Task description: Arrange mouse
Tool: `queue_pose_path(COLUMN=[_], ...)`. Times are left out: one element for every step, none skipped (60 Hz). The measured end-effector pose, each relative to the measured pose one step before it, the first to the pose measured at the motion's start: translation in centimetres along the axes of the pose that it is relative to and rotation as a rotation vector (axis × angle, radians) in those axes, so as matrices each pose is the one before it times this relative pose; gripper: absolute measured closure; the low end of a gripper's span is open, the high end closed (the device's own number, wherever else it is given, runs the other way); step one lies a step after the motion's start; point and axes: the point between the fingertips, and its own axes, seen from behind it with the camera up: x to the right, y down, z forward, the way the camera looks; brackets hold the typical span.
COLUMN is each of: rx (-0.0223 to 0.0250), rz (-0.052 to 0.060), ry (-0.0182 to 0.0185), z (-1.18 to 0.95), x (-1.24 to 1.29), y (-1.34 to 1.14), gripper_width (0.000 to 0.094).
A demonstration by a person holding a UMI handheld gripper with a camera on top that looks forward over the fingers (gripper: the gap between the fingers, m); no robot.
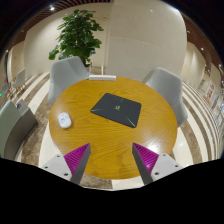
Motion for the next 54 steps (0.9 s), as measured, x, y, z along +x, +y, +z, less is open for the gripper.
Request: queue_pose_path(rx=[0.00159, 0.00123, 0.00111, 0.00086, 0.00102, 0.00076, 0.00098, 0.00097, 0.00048, -0.00016, -0.00037, 0.00122, 0.00178, 0.00182, 0.00166, 0.00044, -0.00039, -0.00052, 0.00042, 0.00155, 0.00175, 0.00107, 0.00105, 0.00135, 0.00161, 0.00172, -0.00008, -0.00121, -0.00221, -0.00265, -0.00179, -0.00111, -0.00037, 0.00040, 0.00087, 0.00097, 0.00142, 0.00093, 0.00081, 0.00042, 0.00038, 0.00036, 0.00012, 0.00009, 0.00146, 0.00157, 0.00086, 0.00060, 0.00029, 0.00022, -0.00001, -0.00007, 0.00021, 0.00055], rz=[-0.0015, -0.0010, -0.0006, -0.0003, -0.0003, -0.0009, -0.0021, -0.0042, -0.0059, -0.0067, -0.0063, -0.0059, -0.0050, -0.0052, -0.0046, -0.0045, -0.0042, -0.0039, -0.0035, -0.0030, -0.0029, -0.0025, -0.0019, -0.0011, -0.0007, -0.0006, 0.0001, 0.0009, 0.0013, 0.0020, 0.0018, 0.0024, 0.0022, 0.0017, 0.0009, 0.0004, -0.0006, -0.0012, -0.0010, -0.0003, 0.0010, 0.0023, 0.0032, 0.0040, 0.0046, 0.0052, 0.0047, 0.0045, 0.0041, 0.0040, 0.0036, 0.0036, 0.0032, 0.0029], ry=[-0.00238, -0.00424, -0.00701, -0.00804, -0.00849, -0.00797, -0.00786, -0.00771, -0.00583, -0.00615, -0.00532, -0.00565, -0.00623, -0.00746, -0.00684, -0.00665, -0.00594, -0.00640, -0.00651, -0.00693, -0.00655, -0.00591, -0.00487, -0.00453, -0.00532, -0.00462, -0.00344, -0.00209, -0.00154, -0.00173, -0.00155, -0.00156, -0.00179, -0.00266, -0.00286, -0.00242, -0.00123, -0.00015, 0.00098, 0.00195, 0.00235, 0.00241, 0.00182, 0.00208, 0.00212, 0.00244, 0.00243, 0.00344, 0.00294, 0.00288, 0.00280, 0.00251, 0.00271, 0.00310], z=[0.011, 0.005, 0.011, 0.032, 0.049, 0.066, 0.078, 0.124, 0.209, 0.161, 0.109, 0.148, 0.113, 0.146, 0.109, 0.115, 0.109, 0.088, 0.108, 0.153, 0.127, 0.153, 0.155, 0.154, 0.183, 0.217, 0.132, 0.218, 0.183, 0.225, 0.195, 0.269, 0.202, 0.263, 0.274, 0.279, 0.283, 0.305, 0.324, 0.284, 0.345, 0.312, 0.298, 0.315, 0.346, 0.310, 0.331, 0.342, 0.303, 0.324, 0.289, 0.303, 0.283, 0.336], x=[-0.079, -0.131, -0.217, -0.266, -0.331, -0.340, -0.303, -0.390, -0.529, -0.443, -0.484, -0.431, -0.463, -0.487, -0.496, -0.499, -0.526, -0.519, -0.592, -0.541, -0.546, -0.519, -0.467, -0.521, -0.557, -0.522, -0.463, -0.521, -0.445, -0.465, -0.435, -0.436, -0.471, -0.538, -0.472, -0.462, -0.410, -0.330, -0.288, -0.332, -0.327, -0.302, -0.248, -0.247, -0.249, -0.218, -0.176, -0.209, -0.117, -0.161, -0.131, -0.128, -0.097, -0.082], y=[-0.027, -0.018, -0.040, -0.010, -0.020, 0.005, 0.011, -0.002, 0.004, -0.014, -0.015, 0.012, -0.052, -0.033, -0.039, -0.022, 0.021, -0.024, -0.010, -0.089, -0.101, -0.061, -0.055, -0.078, -0.031, 0.049, 0.053, 0.060, 0.040, 0.041, 0.024, 0.009, 0.060, -0.029, -0.003, -0.023, -0.006, -0.098, 0.003, 0.013, -0.003, -0.016, -0.003, 0.005, -0.034, 0.000, 0.008, 0.019, -0.089, -0.002, -0.024, -0.072, -0.058, -0.055], gripper_width=[0.0070, 0.0067, 0.0067, 0.0066, 0.0063, 0.0063, 0.0065, 0.0061, 0.0063, 0.0063, 0.0062, 0.0062, 0.0064, 0.0063, 0.0063, 0.0066, 0.0064, 0.0062, 0.0063, 0.0061, 0.0063, 0.0064, 0.0069, 0.0069, 0.0065, 0.0067, 0.0066, 0.0067, 0.0066, 0.0066, 0.0069, 0.0065, 0.0066, 0.0067, 0.0066, 0.0067, 0.0068, 0.0068, 0.0068, 0.0067, 0.0067, 0.0066, 0.0068, 0.0065, 0.0066, 0.0065, 0.0065, 0.0065, 0.0064, 0.0066, 0.0066, 0.0069, 0.0067, 0.0066])
